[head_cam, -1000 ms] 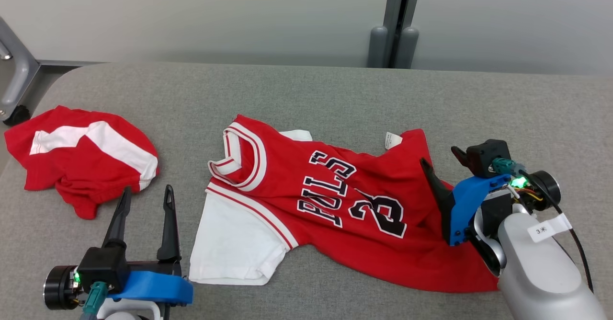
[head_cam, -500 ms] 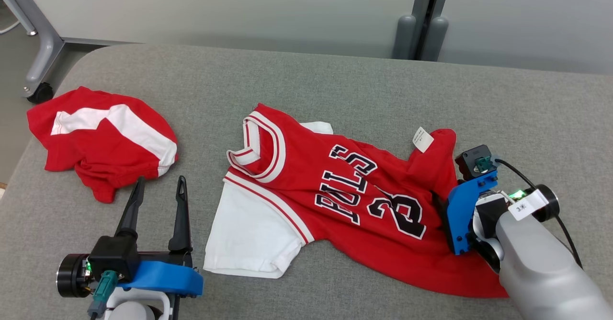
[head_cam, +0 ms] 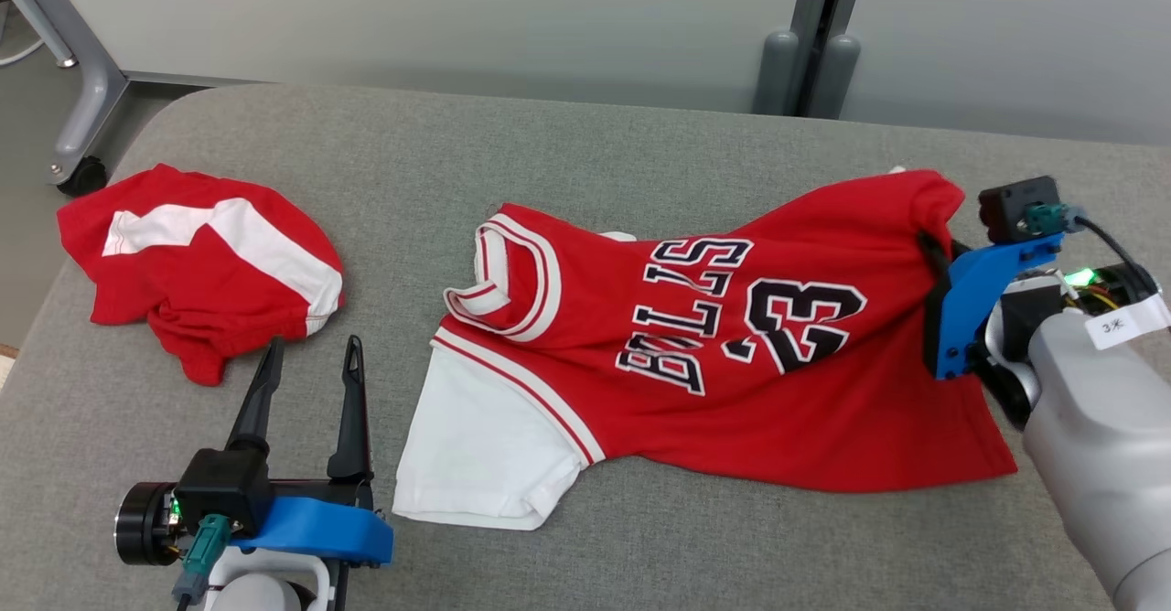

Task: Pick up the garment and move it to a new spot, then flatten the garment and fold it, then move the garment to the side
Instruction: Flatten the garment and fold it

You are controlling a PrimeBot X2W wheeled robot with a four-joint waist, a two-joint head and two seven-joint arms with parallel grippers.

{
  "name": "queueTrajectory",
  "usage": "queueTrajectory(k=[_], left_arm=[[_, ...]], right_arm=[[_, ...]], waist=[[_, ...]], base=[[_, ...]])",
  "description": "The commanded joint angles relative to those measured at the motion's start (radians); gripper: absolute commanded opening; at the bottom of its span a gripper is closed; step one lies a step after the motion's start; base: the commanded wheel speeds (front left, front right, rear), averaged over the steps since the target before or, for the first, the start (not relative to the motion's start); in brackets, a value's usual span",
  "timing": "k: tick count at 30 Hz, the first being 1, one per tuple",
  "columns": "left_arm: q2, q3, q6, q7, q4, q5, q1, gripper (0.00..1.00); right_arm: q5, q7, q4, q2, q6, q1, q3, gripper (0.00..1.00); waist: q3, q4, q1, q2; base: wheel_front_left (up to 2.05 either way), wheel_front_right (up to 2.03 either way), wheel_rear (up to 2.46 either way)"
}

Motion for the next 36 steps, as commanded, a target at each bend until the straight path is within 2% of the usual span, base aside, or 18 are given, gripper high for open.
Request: queueTrajectory(k=[1, 7, 9, 17, 23, 30, 36], left_arm=[[-0.002, -0.004, -0.002, -0.002, 0.001, 0.006, -0.015, 1.0], [-0.003, -0.006, -0.003, -0.002, -0.002, -0.001, -0.021, 1.0], [-0.004, -0.003, -0.002, -0.002, -0.003, -0.002, -0.022, 1.0], [-0.004, 0.021, 0.003, -0.002, -0.007, 0.006, -0.015, 1.0], [0.004, 0.055, 0.007, -0.002, -0.019, 0.016, 0.014, 1.0], [0.011, 0.089, 0.011, -0.002, -0.036, 0.024, 0.049, 1.0], [0.012, 0.098, 0.011, -0.002, -0.049, 0.033, 0.073, 1.0]], right_arm=[[-0.008, -0.008, 0.01, -0.012, 0.0, -0.022, -0.008, 0.0], [-0.054, -0.096, 0.096, -0.005, 0.0, -0.085, -0.076, 0.0], [-0.067, -0.105, 0.122, 0.018, 0.0, -0.087, -0.08, 1.0], [-0.078, -0.226, 0.15, 0.053, 0.0, -0.054, -0.115, 1.0], [-0.081, -0.277, 0.077, 0.042, 0.0, 0.008, -0.153, 1.0], [-0.112, -0.279, -0.236, 0.039, 0.0, 0.182, -0.271, 1.0], [-0.161, -0.279, -0.5, 0.097, 0.0, 0.372, -0.366, 1.0]], waist=[[0.001, 0.002, 0.0, 0.0], [0.013, 0.019, 0.0, 0.0], [0.018, 0.019, 0.0, 0.0], [0.011, -0.022, 0.0, 0.0], [-0.018, -0.079, 0.0, 0.0], [-0.046, -0.133, 0.0, 0.0], [-0.061, -0.157, 0.0, 0.0]], base=[[0.0, 0.0, 0.0], [0.0, 0.0, 0.0], [0.0, 0.0, 0.0], [0.0, 0.0, 0.0], [0.0, 0.0, 0.0], [0.0, 0.0, 0.0], [0.0, 0.0, 0.0]])
